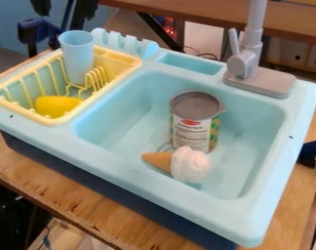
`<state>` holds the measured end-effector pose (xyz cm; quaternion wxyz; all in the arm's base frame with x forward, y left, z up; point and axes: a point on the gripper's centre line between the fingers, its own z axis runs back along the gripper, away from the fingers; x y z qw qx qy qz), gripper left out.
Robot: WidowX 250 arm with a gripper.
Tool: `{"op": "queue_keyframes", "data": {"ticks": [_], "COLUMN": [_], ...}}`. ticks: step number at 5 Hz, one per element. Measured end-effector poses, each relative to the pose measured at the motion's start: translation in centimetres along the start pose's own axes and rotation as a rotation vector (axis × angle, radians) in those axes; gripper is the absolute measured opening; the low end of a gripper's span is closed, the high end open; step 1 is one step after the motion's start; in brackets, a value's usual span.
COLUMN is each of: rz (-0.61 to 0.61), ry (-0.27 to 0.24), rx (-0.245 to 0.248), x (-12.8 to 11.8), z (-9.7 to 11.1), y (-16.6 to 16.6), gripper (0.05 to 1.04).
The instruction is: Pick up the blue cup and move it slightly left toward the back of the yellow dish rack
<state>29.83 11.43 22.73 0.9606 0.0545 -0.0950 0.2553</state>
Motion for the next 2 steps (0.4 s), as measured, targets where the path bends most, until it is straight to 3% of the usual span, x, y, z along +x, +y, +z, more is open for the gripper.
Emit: {"op": "queue_keyframes", "data": {"ticks": [1,2], "rz": [-0.056,-0.061], "ry": [0.042,0.033], "rx": [-0.061,-0.066], "x": [-2.95,-3.02], "z": [-0.42,-0.24], "y": [-0.6,-0.62], "gripper": [1.001,1.001]}}
